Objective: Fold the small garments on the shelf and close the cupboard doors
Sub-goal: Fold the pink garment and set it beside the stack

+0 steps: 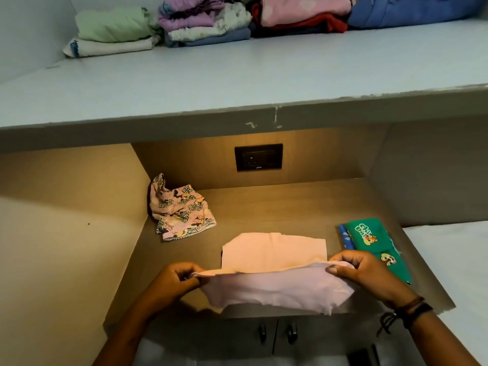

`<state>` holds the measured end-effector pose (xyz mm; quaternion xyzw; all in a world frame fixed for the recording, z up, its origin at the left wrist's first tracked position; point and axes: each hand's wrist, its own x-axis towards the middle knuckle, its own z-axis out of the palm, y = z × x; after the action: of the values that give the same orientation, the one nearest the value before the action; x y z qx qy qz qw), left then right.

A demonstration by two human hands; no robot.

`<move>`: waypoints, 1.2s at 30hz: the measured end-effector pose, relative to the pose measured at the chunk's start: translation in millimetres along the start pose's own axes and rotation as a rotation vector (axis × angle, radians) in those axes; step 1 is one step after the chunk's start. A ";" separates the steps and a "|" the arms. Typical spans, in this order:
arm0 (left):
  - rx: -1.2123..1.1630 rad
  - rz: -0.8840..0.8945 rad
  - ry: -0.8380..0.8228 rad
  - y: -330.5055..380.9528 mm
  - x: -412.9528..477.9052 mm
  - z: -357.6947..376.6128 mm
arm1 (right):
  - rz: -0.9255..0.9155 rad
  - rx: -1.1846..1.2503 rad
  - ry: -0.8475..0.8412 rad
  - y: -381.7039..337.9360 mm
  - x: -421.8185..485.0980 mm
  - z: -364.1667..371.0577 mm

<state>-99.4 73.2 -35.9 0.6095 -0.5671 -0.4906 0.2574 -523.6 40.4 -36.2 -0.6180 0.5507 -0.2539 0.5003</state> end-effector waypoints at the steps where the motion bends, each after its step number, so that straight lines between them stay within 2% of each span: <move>1: 0.002 -0.007 -0.001 2.4 4.7 -0.2 | 0.008 -0.007 0.023 0.2 4.0 2.0; 8: -0.189 -0.129 0.182 23.7 57.6 12.4 | 0.010 -0.054 0.240 -3.2 52.5 12.8; 12: -0.160 -0.192 0.282 16.0 80.5 16.1 | 0.085 -0.136 0.306 -3.9 80.3 20.9; 15: -0.151 -0.196 0.375 6.0 86.7 27.0 | 0.161 -0.302 0.365 7.5 82.6 28.6; 17: -0.128 -0.219 0.383 -0.3 111.1 42.9 | 0.220 -0.479 0.478 23.4 82.5 26.2; 20: -0.103 -0.168 0.461 -4.8 102.0 53.6 | 0.020 -0.752 0.590 22.1 57.7 46.3; 22: -0.025 -0.160 0.518 -9.6 85.0 58.8 | -0.136 -0.847 0.478 13.0 44.3 70.0; 24: 0.087 -0.138 0.585 -13.5 63.2 71.9 | -0.262 -0.928 0.214 12.4 31.8 93.4; 26: 0.221 0.021 0.557 -17.6 43.1 89.7 | -0.247 -0.961 -0.017 18.6 21.3 103.4; 27: 0.268 0.127 0.494 -21.2 35.9 97.3 | -0.230 -0.961 -0.049 25.8 18.3 103.0; 29: 0.384 0.272 0.369 -34.0 28.4 104.9 | -0.235 -0.932 -0.012 43.4 14.4 98.2; 31: 0.467 0.337 0.296 -44.6 24.9 104.3 | -0.276 -0.862 0.056 58.9 10.2 90.0; 36: 0.837 0.535 0.272 -53.5 30.1 93.8 | -0.430 -0.882 0.115 79.7 13.1 71.7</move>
<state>-163.2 79.5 -127.9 0.5524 -0.8122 -0.0549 0.1793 -492.1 61.0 -137.5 -0.8554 0.4926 -0.1277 0.0963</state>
